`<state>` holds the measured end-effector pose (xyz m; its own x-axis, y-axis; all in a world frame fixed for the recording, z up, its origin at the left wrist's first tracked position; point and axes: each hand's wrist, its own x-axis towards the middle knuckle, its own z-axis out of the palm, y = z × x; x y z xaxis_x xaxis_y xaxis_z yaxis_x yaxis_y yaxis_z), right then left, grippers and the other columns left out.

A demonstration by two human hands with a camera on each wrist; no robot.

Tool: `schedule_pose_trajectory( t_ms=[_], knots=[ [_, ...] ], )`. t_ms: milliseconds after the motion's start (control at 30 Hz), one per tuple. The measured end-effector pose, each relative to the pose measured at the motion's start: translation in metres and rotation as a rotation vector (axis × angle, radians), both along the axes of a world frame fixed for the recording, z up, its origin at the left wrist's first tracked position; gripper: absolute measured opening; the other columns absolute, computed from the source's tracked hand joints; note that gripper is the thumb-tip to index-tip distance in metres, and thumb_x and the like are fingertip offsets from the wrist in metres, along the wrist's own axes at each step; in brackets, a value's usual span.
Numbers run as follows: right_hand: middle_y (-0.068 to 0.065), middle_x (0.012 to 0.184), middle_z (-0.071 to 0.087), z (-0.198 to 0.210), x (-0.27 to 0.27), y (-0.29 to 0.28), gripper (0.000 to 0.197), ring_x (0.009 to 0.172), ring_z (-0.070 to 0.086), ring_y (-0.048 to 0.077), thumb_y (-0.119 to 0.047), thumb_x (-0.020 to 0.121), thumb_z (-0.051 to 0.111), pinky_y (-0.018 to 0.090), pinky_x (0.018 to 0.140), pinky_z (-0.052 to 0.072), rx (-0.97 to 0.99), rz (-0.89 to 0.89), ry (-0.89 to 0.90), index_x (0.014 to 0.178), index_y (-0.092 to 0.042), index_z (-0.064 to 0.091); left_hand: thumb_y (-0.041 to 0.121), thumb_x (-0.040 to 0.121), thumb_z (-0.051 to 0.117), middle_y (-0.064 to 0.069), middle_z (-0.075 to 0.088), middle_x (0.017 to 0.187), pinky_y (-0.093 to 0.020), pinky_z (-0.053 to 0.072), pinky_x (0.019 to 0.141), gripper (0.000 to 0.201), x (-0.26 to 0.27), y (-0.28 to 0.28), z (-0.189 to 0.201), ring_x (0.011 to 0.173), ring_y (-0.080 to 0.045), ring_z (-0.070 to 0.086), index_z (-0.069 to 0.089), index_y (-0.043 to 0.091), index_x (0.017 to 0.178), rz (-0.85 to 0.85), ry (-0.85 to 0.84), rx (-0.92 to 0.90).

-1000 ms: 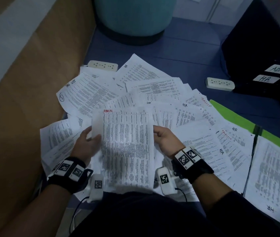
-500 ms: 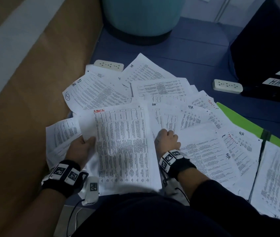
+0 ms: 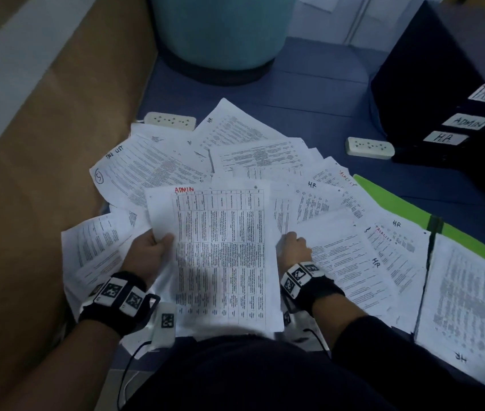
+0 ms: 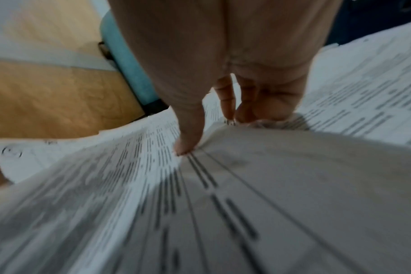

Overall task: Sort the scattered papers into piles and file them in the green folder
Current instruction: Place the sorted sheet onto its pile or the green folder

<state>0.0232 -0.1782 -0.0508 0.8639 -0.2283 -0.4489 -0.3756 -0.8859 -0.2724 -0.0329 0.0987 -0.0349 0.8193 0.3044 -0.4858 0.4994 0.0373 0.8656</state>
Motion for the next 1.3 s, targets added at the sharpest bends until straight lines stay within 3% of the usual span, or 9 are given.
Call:
schedule_pose_trajectory(
  t_ms=[133, 300, 500, 633, 833, 1000, 1100, 1200, 1300],
  knots=[
    [0.023, 0.115, 0.057, 0.003, -0.005, -0.012, 0.028, 0.101, 0.059, 0.033, -0.012, 0.098, 0.04, 0.03, 0.071, 0.041, 0.111, 0.011, -0.008, 0.123, 0.001, 0.042, 0.02, 0.095, 0.054, -0.012, 0.066, 0.098, -0.058, 0.044, 0.097, 0.019, 0.001, -0.006, 0.01, 0.109, -0.042, 0.057, 0.063, 0.007, 0.106, -0.053, -0.033, 0.048],
    [0.014, 0.098, 0.062, 0.033, -0.001, -0.037, 0.026, 0.087, 0.059, 0.026, -0.014, 0.083, 0.068, 0.027, 0.066, 0.044, 0.215, -0.076, 0.014, 0.105, -0.005, 0.057, 0.018, 0.097, 0.051, -0.015, 0.066, 0.1, -0.045, 0.048, 0.092, 0.027, 0.003, -0.008, 0.021, 0.097, -0.031, 0.061, 0.06, -0.003, 0.111, -0.069, -0.081, 0.103],
    [0.01, 0.093, 0.073, 0.083, -0.016, -0.046, 0.019, 0.084, 0.067, 0.028, -0.011, 0.08, 0.063, 0.043, 0.082, 0.051, 1.08, -0.178, -0.162, 0.096, -0.018, 0.07, 0.012, 0.098, 0.048, -0.006, 0.066, 0.099, -0.049, 0.043, 0.098, 0.025, 0.019, -0.031, 0.022, 0.099, -0.028, 0.059, 0.056, 0.005, 0.12, -0.037, -0.075, -0.097],
    [0.017, 0.103, 0.071, 0.09, -0.027, -0.045, 0.026, 0.091, 0.068, 0.032, -0.001, 0.087, 0.061, 0.046, 0.082, 0.055, 1.213, -0.127, -0.166, 0.109, -0.012, 0.068, 0.009, 0.099, 0.043, -0.006, 0.063, 0.112, -0.04, 0.043, 0.099, 0.027, 0.029, -0.059, 0.032, 0.105, -0.022, 0.058, 0.052, 0.009, 0.125, -0.084, -0.091, -0.164],
    [0.02, 0.097, 0.067, 0.06, -0.037, -0.091, 0.019, 0.087, 0.058, 0.028, -0.017, 0.089, 0.063, 0.045, 0.078, 0.049, 1.05, -0.219, -0.105, 0.106, -0.01, 0.067, 0.003, 0.094, 0.052, -0.011, 0.063, 0.116, -0.033, 0.048, 0.087, 0.028, 0.04, -0.091, 0.035, 0.108, -0.029, 0.06, 0.051, 0.014, 0.12, -0.187, -0.185, 0.043],
    [0.013, 0.134, 0.049, 0.03, -0.032, -0.163, 0.068, 0.122, 0.048, 0.032, -0.038, 0.079, 0.074, 0.042, 0.098, 0.041, 0.127, -0.379, -0.033, 0.134, -0.009, 0.045, 0.026, 0.074, 0.064, -0.006, 0.05, 0.138, -0.05, 0.041, 0.104, 0.065, 0.044, -0.111, 0.026, 0.123, -0.023, 0.052, 0.039, 0.037, 0.134, -0.246, -0.161, 0.002],
    [0.017, 0.141, 0.036, 0.021, -0.036, -0.187, 0.085, 0.128, 0.036, 0.036, -0.041, 0.074, 0.077, 0.047, 0.102, 0.036, -0.081, -0.363, 0.13, 0.14, -0.012, 0.032, 0.026, 0.072, 0.061, -0.008, 0.06, 0.126, -0.048, 0.046, 0.098, 0.062, 0.044, -0.132, 0.029, 0.112, -0.025, 0.06, 0.043, 0.029, 0.131, -0.321, -0.158, 0.015],
    [0.013, 0.126, 0.051, 0.009, -0.038, -0.204, 0.062, 0.114, 0.05, 0.033, -0.034, 0.078, 0.073, 0.044, 0.094, 0.04, -0.064, -0.313, 0.079, 0.128, -0.018, 0.041, 0.023, 0.076, 0.06, -0.01, 0.066, 0.111, -0.037, 0.052, 0.084, 0.05, 0.044, -0.153, 0.033, 0.098, -0.025, 0.065, 0.049, 0.017, 0.125, -0.407, -0.183, 0.098],
    [0.009, 0.085, 0.063, 0.013, -0.039, -0.218, 0.025, 0.072, 0.06, 0.026, -0.012, 0.084, 0.064, 0.033, 0.067, 0.051, 0.123, -0.308, -0.093, 0.1, -0.015, 0.046, 0.005, 0.09, 0.057, -0.006, 0.067, 0.101, -0.027, 0.051, 0.073, 0.034, 0.044, -0.172, 0.037, 0.089, -0.02, 0.066, 0.052, 0.01, 0.123, -0.424, -0.207, 0.13]
  ],
)
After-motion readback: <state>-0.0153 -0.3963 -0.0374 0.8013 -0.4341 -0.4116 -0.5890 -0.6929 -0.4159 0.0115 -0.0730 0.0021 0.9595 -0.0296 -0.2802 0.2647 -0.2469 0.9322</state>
